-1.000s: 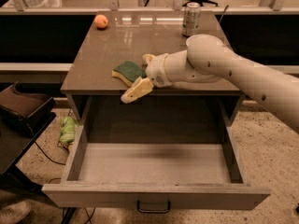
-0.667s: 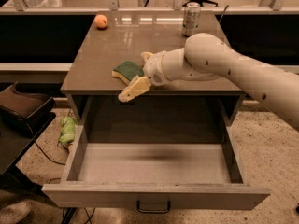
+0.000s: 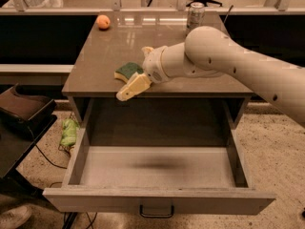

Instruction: Move sponge near orange

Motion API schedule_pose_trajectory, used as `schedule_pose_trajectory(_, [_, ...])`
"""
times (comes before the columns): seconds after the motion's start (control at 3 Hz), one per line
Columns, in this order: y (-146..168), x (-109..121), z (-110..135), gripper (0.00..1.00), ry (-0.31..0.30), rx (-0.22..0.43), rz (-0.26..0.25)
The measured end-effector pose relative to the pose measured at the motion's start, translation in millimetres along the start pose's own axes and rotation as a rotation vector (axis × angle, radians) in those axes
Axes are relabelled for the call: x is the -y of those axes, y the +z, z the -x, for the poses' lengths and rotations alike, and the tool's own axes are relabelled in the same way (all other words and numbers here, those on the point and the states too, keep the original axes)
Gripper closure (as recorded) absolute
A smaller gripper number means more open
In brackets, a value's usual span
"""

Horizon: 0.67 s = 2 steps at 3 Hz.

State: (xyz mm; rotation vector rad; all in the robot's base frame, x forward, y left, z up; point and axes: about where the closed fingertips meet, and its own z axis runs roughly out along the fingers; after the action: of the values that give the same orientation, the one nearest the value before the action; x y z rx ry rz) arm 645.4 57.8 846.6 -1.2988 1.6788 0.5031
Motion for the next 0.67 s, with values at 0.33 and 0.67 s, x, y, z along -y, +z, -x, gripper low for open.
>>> schedule_pose_trajectory(0.33, [-1.5, 14.1, -2.2, 0.00, 0.026, -0.069, -0.012])
schedule_pose_trajectory(0.67, [-1.3, 13.8, -1.9, 0.00, 0.025, -0.068, -0.011])
